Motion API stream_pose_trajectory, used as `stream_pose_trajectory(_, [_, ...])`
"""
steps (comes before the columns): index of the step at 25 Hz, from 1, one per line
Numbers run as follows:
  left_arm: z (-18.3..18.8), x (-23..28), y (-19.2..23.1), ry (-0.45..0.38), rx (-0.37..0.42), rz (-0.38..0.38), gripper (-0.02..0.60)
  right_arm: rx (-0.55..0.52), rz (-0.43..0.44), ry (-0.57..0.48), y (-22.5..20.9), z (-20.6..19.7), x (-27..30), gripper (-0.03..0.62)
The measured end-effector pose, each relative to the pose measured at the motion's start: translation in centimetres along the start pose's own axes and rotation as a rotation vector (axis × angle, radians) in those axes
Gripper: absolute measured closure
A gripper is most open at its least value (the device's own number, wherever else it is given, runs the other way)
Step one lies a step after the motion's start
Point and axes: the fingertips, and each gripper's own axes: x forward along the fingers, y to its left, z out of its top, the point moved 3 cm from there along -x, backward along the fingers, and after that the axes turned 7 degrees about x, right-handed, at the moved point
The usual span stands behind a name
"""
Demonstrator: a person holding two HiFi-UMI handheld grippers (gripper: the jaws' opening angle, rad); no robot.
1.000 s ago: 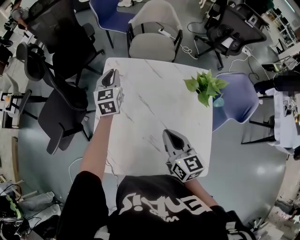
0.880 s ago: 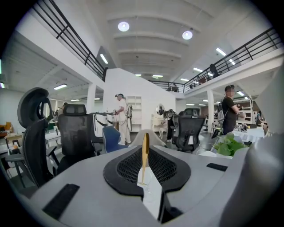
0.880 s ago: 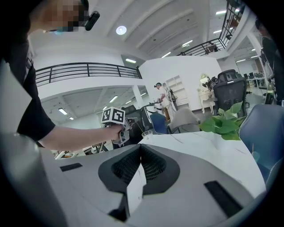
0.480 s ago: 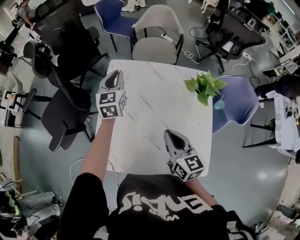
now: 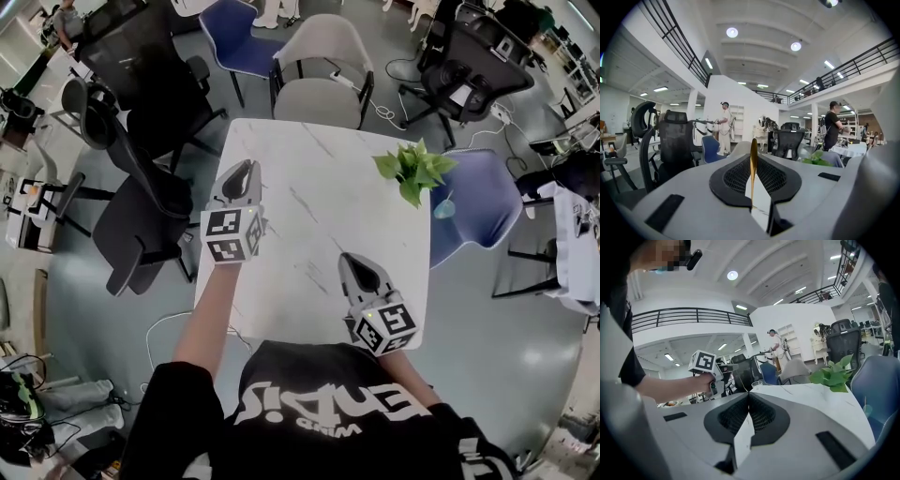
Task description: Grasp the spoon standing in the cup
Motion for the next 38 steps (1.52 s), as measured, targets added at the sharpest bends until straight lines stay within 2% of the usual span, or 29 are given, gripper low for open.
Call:
stream_pose_trajectory(17, [0.9, -9.2, -4.4, -0.040, -0.020, -0.077, 0.531, -0.011, -0.006, -0.021, 0.2, 0.4, -0.4, 0.582])
stream_pose_trajectory(27, [0.2, -13.0, -6.1, -0.042, -0.020, -0.089, 0.531, -0.012, -0.006, -0.026, 0.2, 0.4, -0.5, 0.582])
stream_pose_trajectory(38, [-0.7, -15.8, -6.5, -0.042, -0.100, -0.063, 0.531, -0.012, -0.016, -0.027, 0.4, 0.4, -0.7, 0.582])
